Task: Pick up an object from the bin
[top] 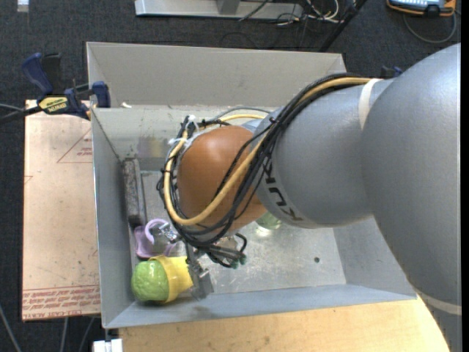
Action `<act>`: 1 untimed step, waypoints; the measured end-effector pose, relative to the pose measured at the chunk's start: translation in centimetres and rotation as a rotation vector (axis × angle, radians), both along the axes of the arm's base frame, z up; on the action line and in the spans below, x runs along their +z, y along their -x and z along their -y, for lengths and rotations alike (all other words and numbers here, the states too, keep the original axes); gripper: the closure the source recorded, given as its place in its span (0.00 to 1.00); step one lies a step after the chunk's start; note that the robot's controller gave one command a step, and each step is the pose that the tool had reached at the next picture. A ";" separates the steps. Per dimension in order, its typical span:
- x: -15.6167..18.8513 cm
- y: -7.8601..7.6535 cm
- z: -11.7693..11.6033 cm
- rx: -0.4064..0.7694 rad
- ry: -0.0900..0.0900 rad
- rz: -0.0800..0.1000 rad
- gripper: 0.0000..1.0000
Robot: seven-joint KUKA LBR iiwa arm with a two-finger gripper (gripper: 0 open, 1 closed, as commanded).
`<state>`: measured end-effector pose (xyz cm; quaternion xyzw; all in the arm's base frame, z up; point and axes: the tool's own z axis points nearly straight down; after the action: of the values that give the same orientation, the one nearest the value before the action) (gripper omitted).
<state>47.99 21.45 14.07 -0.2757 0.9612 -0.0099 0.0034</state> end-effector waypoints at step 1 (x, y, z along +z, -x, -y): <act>-4.2 -0.8 -1.1 0.042 -0.007 0.009 1.00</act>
Offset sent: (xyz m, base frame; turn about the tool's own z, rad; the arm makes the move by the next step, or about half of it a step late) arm 0.0000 0.0000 0.0000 0.0000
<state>48.82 22.55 9.87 -0.2958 0.9552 -0.0079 0.0086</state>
